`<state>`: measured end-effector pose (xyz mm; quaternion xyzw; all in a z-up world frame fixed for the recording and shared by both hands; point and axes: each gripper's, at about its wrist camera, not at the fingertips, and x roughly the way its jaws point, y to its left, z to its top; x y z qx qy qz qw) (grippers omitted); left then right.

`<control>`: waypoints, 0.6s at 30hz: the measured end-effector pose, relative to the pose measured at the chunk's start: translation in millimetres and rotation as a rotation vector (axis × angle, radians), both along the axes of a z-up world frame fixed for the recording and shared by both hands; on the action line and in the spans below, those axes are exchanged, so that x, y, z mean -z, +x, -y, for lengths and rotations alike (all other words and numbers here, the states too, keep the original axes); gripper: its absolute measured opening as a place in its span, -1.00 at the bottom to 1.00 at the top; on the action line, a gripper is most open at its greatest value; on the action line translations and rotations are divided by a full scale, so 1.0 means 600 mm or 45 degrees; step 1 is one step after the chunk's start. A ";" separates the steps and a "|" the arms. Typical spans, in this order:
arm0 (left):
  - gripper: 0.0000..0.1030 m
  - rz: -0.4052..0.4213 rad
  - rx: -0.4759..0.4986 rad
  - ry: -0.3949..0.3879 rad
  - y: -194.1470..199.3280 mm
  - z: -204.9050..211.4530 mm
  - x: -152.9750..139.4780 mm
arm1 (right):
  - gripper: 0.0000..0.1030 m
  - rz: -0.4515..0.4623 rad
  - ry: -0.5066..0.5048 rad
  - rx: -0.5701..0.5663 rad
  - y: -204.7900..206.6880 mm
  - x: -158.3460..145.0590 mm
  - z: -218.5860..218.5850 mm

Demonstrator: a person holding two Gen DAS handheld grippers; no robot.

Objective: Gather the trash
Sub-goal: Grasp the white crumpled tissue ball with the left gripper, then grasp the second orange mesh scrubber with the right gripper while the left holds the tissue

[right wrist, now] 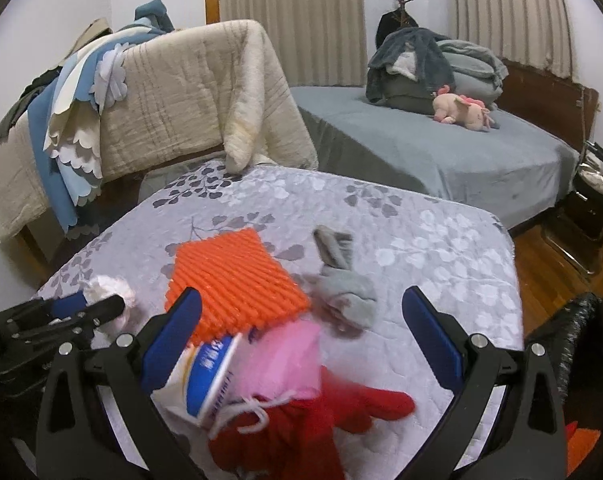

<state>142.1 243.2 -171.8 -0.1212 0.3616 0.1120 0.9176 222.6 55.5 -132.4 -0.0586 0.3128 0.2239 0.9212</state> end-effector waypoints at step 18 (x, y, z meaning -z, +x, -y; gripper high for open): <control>-0.13 0.013 -0.031 0.015 0.018 -0.026 -0.002 | 0.83 -0.108 -0.086 -0.049 0.048 0.055 -0.062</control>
